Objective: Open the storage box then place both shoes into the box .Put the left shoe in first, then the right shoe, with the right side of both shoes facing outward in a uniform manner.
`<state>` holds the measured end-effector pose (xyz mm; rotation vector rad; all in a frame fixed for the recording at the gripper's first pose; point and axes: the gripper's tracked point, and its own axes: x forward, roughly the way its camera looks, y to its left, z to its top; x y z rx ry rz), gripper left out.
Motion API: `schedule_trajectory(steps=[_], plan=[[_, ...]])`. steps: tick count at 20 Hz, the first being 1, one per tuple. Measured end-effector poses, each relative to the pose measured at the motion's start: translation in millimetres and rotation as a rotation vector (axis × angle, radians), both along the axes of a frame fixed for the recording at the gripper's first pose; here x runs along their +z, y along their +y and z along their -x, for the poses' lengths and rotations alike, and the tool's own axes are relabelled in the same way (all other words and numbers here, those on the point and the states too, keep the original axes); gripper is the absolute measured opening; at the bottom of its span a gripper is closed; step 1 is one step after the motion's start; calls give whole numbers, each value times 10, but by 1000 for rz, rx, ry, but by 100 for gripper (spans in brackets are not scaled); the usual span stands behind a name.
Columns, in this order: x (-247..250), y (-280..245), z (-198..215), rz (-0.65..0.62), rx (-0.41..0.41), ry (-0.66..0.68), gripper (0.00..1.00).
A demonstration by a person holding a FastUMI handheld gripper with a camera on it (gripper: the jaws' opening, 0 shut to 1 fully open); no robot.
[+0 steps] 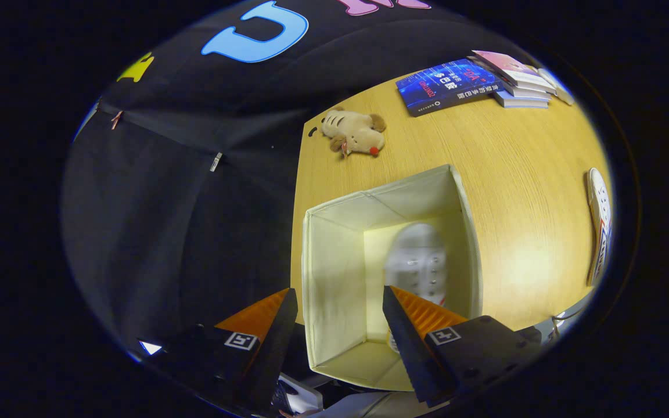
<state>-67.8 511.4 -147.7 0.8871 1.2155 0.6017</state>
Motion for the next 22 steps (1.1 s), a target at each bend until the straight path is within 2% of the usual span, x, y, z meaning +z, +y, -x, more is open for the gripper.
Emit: schedule_trajectory(steps=[14,17,22], plan=[[70,-713,-55,-21,-90,-17,90],[54,-1039,-76,-4,-132,-30,90],[-173,-1869,-107,67,-237,-26,90]])
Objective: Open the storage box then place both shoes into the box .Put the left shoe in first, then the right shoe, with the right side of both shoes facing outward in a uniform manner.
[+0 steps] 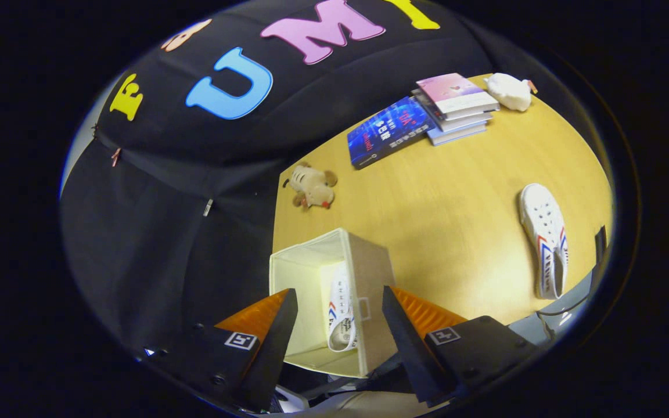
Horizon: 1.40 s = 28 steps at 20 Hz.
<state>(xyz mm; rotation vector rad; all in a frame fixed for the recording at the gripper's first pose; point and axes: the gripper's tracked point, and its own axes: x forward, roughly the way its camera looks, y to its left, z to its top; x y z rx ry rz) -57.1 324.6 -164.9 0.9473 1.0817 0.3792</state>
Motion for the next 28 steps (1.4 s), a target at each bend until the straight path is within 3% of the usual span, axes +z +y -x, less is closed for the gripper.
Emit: schedule_trajectory(steps=[9,18,28], plan=[[-1174,-1600,135,206,-136,143,90],[-2378,-2102,339,321,-48,290,90],[-2949,-1874,329,350,112,318,80]])
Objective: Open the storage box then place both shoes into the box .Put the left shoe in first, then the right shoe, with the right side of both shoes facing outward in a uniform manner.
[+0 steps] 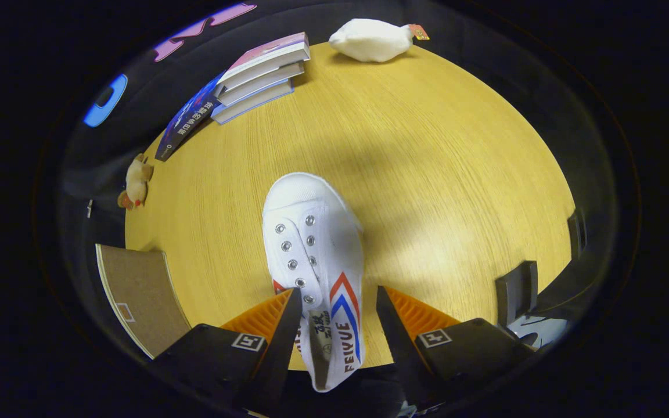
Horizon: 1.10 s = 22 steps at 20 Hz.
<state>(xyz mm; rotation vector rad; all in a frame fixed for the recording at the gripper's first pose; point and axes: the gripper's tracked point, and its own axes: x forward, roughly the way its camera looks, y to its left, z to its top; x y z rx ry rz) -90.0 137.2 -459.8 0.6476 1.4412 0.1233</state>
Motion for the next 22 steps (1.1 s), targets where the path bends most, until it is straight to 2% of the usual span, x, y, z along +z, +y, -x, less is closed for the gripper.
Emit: schedule_trajectory(steps=[1,2,3,5,7,9,13,18,22], plan=[[0,-17,-18,20,17,-8,70],[-31,-2,24,30,47,-6,67],[-119,-129,61,94,90,-7,58],[-68,-140,35,98,77,-17,15],[-9,-82,60,57,39,-4,11],[99,-30,72,2,-21,12,11],[481,31,95,-27,-53,-31,11],[1260,308,-97,-99,-94,-123,11],[1972,750,-268,-177,-89,-199,11]])
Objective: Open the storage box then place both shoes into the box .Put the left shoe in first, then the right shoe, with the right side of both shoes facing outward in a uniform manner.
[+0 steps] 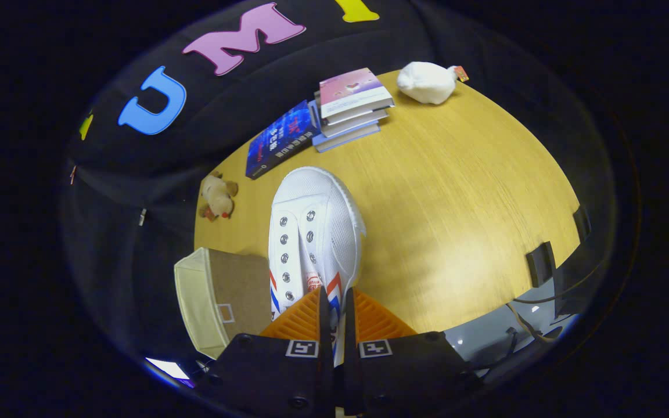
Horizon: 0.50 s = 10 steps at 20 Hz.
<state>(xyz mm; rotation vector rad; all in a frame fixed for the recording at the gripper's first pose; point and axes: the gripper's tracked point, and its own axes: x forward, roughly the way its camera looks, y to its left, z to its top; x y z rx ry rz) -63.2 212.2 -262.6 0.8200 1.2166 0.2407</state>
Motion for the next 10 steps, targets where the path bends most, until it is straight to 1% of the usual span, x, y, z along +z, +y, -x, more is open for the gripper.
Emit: schedule_trajectory(steps=[5,10], plan=[[721,661,-46,-97,52,-61,11],[1051,1323,46,-127,128,-67,11]])
